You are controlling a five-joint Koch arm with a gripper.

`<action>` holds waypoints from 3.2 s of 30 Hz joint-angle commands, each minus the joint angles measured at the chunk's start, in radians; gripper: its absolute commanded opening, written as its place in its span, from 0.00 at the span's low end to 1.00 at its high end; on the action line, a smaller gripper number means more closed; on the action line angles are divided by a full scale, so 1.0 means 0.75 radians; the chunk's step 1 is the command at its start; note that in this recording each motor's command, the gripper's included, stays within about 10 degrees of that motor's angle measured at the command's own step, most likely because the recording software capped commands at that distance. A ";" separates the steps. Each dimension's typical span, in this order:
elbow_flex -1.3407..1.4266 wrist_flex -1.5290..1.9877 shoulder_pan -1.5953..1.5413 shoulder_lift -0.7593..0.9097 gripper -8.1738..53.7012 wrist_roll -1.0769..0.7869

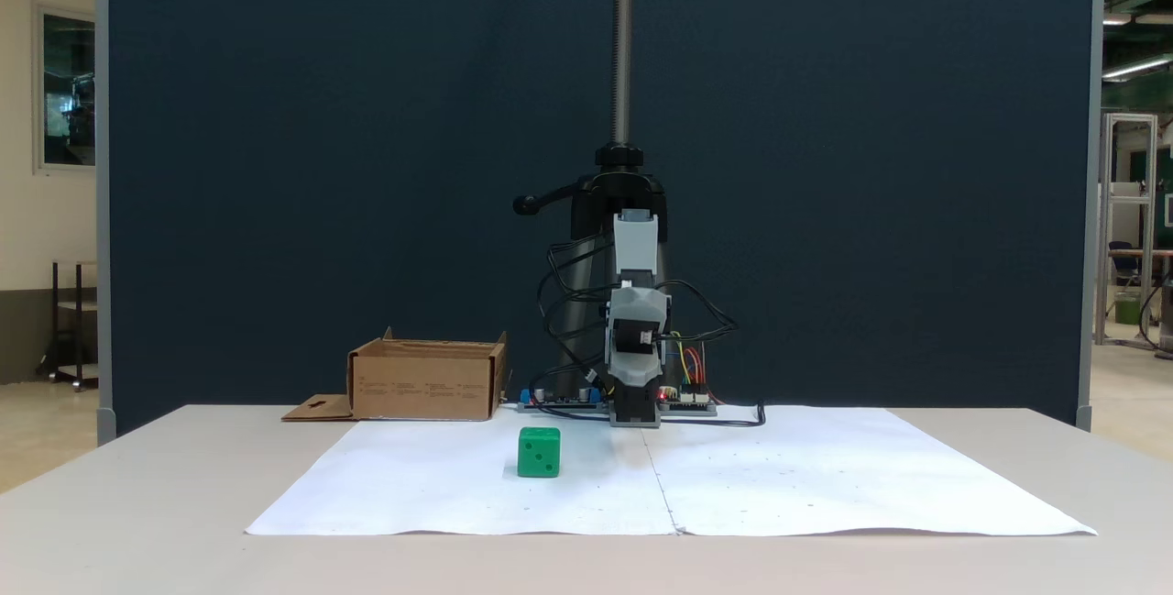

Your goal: Grasp a green dice and put it in the bin.

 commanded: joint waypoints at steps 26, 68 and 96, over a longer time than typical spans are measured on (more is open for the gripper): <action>-1.321 2.031 0.002 -0.100 0.80 0.029; -1.765 2.411 0.890 -0.947 0.84 -0.634; -1.745 2.426 0.654 -1.037 0.86 -0.728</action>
